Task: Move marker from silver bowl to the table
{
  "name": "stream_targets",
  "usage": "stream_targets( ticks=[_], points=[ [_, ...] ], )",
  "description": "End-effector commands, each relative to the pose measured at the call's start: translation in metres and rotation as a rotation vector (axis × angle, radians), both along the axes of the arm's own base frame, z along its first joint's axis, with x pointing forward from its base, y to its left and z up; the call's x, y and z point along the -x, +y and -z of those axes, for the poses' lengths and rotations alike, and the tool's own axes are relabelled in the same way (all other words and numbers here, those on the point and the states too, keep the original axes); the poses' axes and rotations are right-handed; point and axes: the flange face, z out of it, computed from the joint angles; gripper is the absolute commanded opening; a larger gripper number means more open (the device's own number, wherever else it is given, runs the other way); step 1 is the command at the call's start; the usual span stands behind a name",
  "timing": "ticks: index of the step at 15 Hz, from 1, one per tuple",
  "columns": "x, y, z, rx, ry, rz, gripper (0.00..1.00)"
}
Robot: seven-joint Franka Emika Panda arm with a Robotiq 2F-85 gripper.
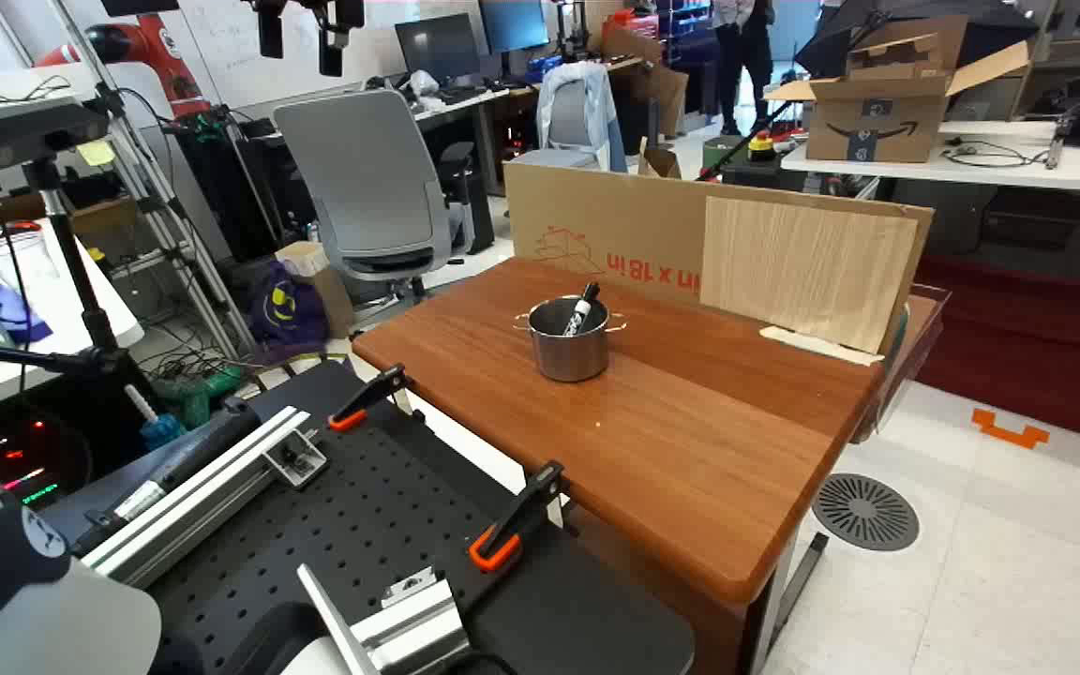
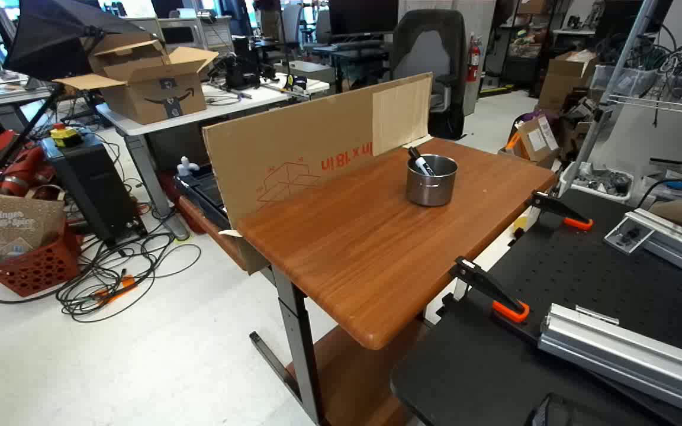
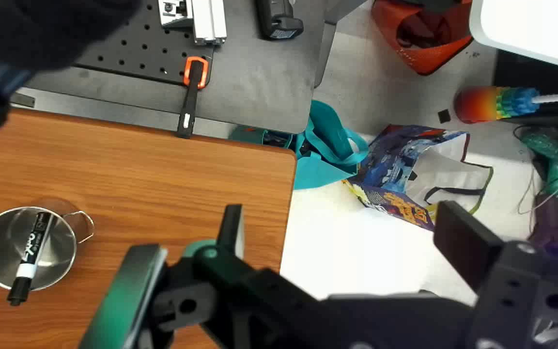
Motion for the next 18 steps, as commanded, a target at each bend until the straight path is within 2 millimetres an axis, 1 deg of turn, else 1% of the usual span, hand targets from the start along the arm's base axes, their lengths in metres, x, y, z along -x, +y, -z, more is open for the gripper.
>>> stream_targets(
  ticks=[1, 3, 9, 14, 18],
  points=[
    [0.000, 0.000, -0.001, 0.000, 0.000, 0.000, 1.00],
    [-0.002, 0.000, 0.001, 0.005, -0.011, -0.002, 1.00],
    [-0.018, -0.013, 0.023, 0.041, -0.007, 0.023, 1.00],
    [-0.040, -0.034, 0.058, 0.092, 0.000, 0.046, 1.00],
    [-0.059, -0.057, 0.089, 0.123, 0.006, 0.061, 1.00]
  ],
)
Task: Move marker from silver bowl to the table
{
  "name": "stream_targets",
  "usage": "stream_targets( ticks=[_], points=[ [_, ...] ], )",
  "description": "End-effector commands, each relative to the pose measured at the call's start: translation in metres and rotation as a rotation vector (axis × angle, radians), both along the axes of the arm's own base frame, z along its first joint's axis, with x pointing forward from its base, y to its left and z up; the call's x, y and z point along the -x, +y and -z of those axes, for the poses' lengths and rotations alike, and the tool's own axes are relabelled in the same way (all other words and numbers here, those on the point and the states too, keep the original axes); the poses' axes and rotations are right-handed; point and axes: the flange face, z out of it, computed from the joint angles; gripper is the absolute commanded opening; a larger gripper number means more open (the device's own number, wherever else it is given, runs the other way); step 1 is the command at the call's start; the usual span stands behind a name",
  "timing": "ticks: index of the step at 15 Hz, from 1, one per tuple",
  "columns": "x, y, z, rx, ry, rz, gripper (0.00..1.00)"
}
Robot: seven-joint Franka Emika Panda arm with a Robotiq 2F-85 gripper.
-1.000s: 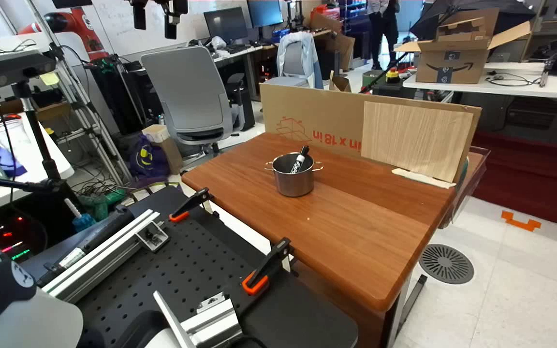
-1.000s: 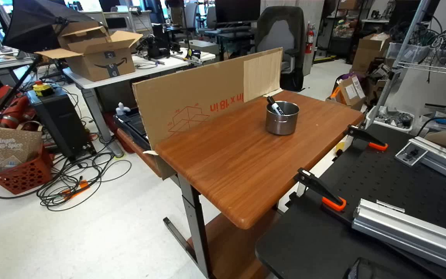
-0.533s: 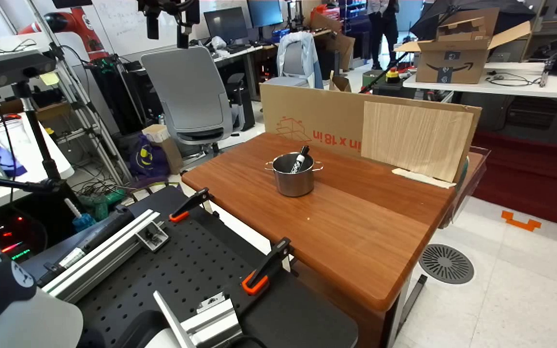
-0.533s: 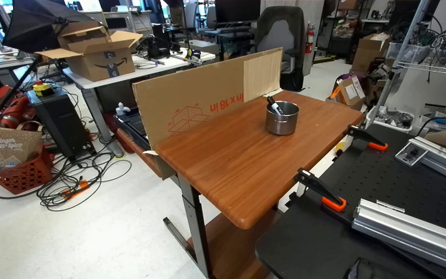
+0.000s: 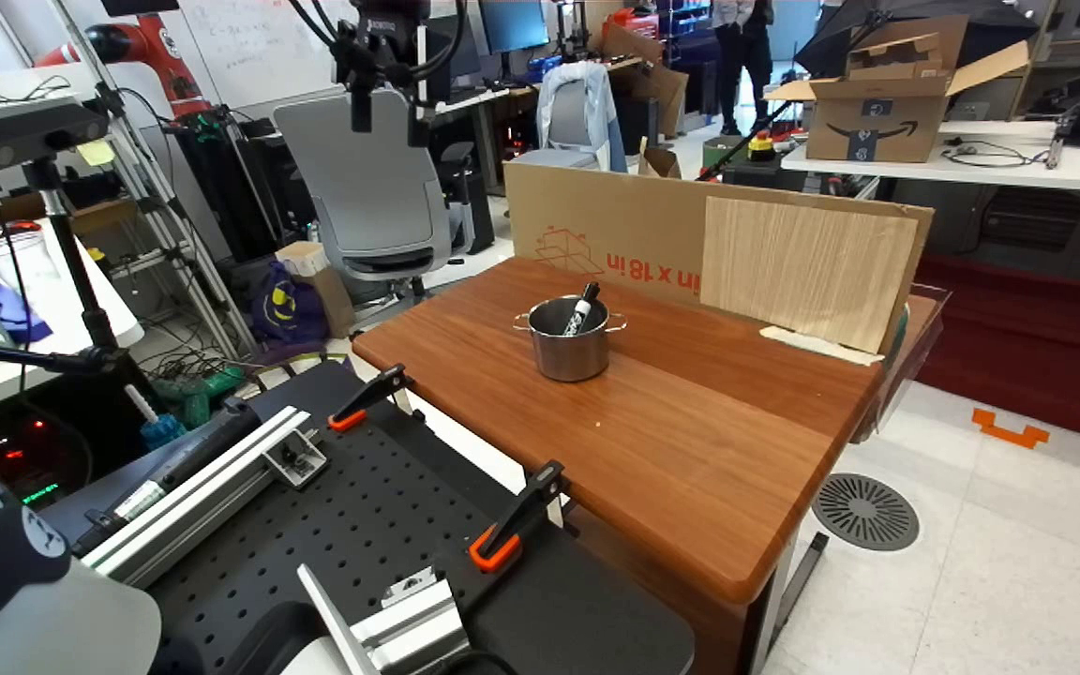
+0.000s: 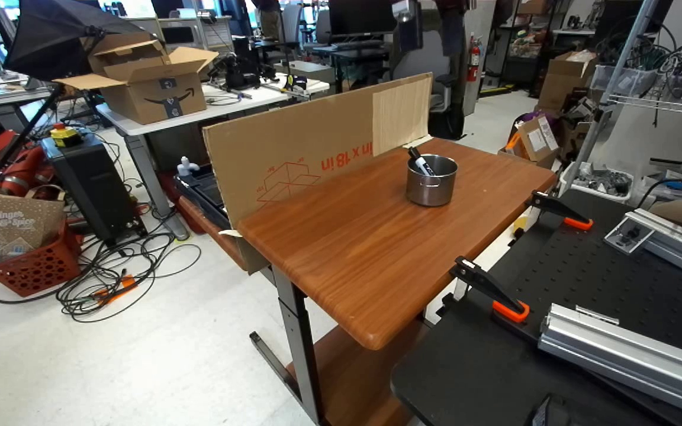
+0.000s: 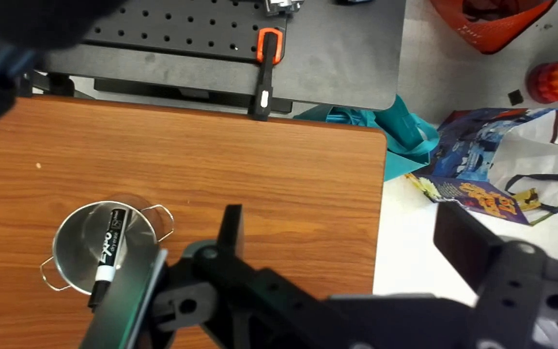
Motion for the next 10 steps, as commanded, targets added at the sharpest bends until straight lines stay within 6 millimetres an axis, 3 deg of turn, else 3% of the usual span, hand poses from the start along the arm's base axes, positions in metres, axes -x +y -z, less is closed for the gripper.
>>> stream_targets(
  ticks=[1, 10],
  points=[
    [-0.018, -0.017, 0.017, 0.020, -0.016, 0.001, 1.00],
    [-0.069, -0.079, 0.082, 0.011, -0.103, 0.102, 1.00]
  ],
)
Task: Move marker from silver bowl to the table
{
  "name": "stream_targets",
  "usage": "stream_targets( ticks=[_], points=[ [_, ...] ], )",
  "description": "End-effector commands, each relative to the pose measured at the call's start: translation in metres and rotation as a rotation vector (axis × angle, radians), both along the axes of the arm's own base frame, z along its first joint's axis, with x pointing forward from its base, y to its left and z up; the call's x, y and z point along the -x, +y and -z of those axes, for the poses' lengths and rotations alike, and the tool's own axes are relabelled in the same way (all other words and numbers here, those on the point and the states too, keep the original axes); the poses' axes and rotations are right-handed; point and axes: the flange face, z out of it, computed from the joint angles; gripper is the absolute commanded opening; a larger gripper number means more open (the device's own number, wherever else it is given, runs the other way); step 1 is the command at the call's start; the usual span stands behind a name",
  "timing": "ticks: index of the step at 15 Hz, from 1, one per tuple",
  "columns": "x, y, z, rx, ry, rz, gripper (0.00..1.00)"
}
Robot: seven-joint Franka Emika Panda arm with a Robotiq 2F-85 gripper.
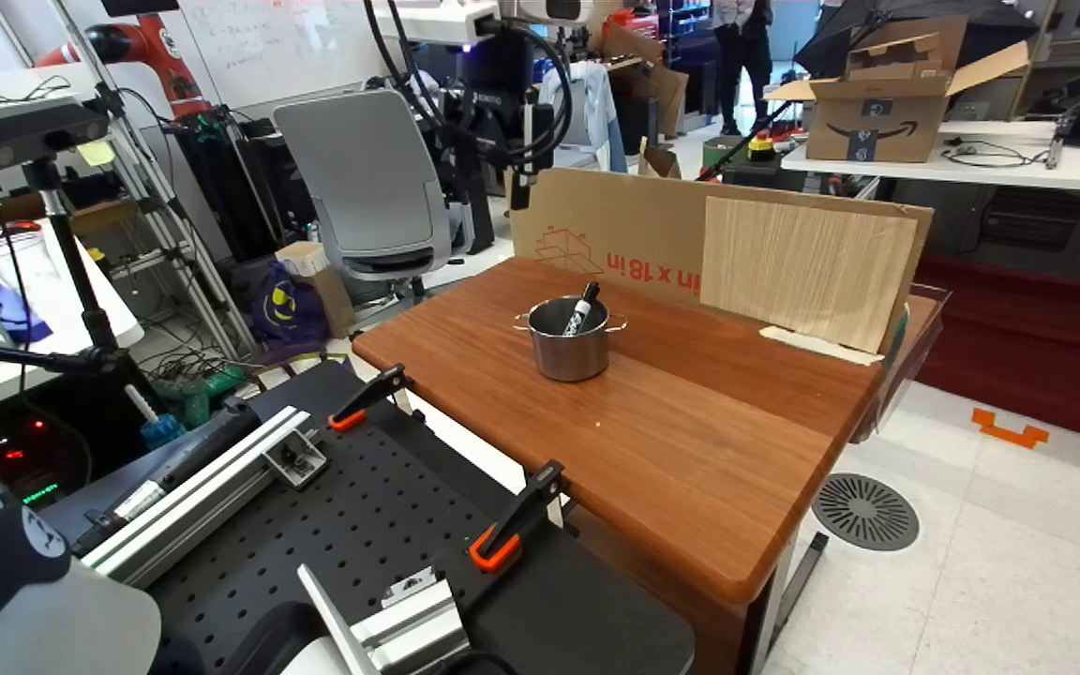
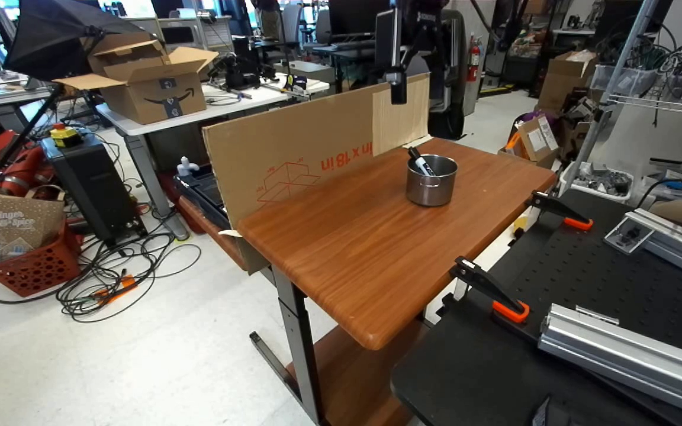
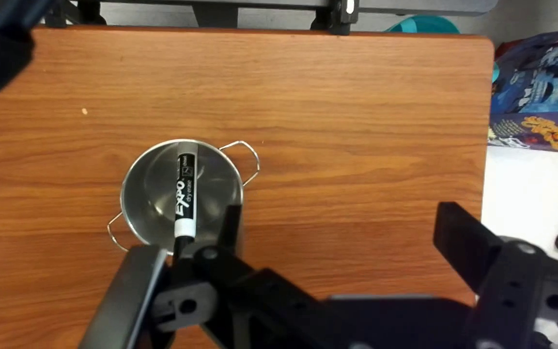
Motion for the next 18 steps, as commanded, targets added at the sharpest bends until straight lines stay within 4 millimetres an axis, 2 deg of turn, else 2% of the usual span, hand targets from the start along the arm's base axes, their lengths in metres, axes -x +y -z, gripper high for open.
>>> stream_targets(
  ticks=[1, 7, 10, 18],
  points=[
    [-0.020, -0.016, 0.018, -0.011, -0.030, 0.009, 1.00],
    [-0.038, -0.038, 0.060, -0.003, -0.072, 0.048, 1.00],
    [-0.040, -0.048, 0.079, 0.000, -0.065, 0.059, 1.00],
    [-0.048, -0.069, 0.107, 0.023, -0.021, 0.087, 1.00]
  ],
)
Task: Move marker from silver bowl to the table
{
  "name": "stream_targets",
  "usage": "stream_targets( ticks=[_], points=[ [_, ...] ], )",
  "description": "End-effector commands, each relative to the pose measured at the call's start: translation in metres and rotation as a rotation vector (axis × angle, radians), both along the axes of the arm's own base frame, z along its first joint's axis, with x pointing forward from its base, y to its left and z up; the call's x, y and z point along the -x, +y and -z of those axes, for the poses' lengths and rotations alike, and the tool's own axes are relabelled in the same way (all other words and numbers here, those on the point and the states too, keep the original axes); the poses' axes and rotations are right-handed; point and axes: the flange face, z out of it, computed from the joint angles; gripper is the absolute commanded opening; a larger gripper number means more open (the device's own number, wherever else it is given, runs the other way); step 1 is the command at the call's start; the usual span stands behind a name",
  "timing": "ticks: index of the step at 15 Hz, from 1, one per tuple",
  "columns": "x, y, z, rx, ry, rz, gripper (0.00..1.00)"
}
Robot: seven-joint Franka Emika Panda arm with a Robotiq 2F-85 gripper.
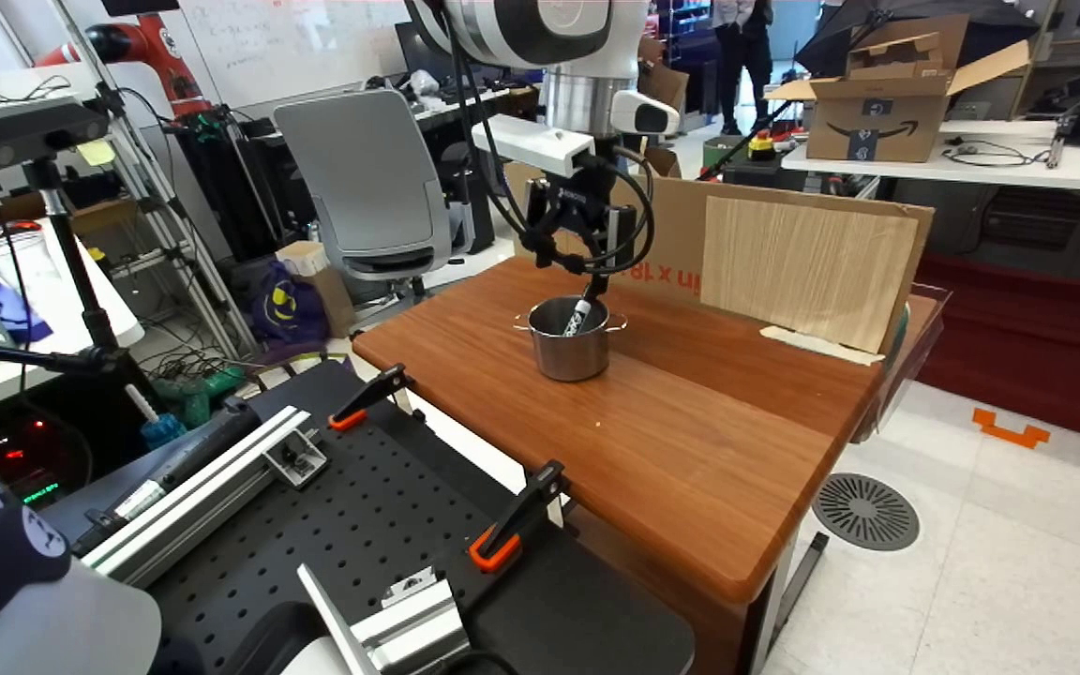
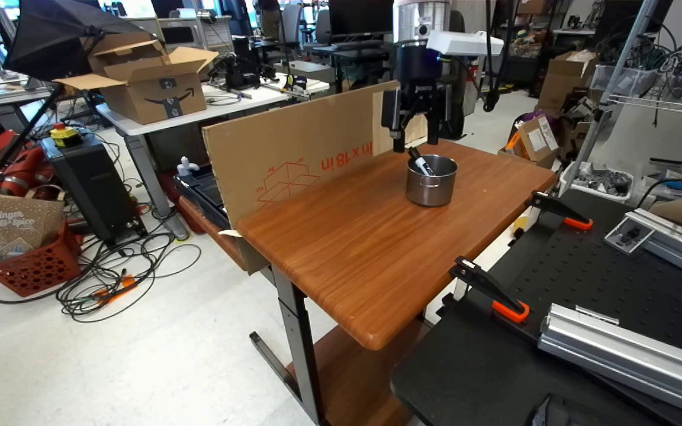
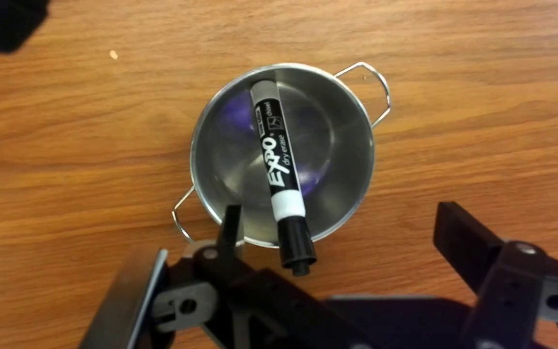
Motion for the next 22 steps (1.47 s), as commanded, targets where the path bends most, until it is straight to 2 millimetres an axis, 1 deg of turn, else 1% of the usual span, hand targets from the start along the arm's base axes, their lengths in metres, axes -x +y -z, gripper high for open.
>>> stream_targets(
  ticks=[1, 3, 4, 5, 8, 14, 15, 17, 20, 22],
  points=[
    [-0.009, -0.004, 0.009, 0.011, 0.007, -0.011, 1.00],
    [-0.012, -0.004, 0.013, 0.012, 0.013, -0.008, 1.00],
    [-0.013, -0.004, 0.013, 0.012, 0.008, -0.006, 0.80],
    [-0.015, -0.005, 0.014, 0.011, 0.009, -0.008, 0.74],
    [-0.017, -0.004, 0.011, 0.008, 0.001, -0.008, 0.49],
    [-0.021, -0.003, 0.007, 0.014, -0.002, -0.008, 0.03],
    [-0.021, -0.003, 0.007, 0.016, -0.003, -0.009, 0.01],
    [-0.022, -0.002, 0.006, 0.022, 0.000, -0.013, 0.05],
    [-0.022, 0.000, 0.004, 0.029, -0.001, -0.015, 0.05],
    [-0.020, 0.002, -0.002, 0.033, -0.007, -0.020, 0.05]
  ],
)
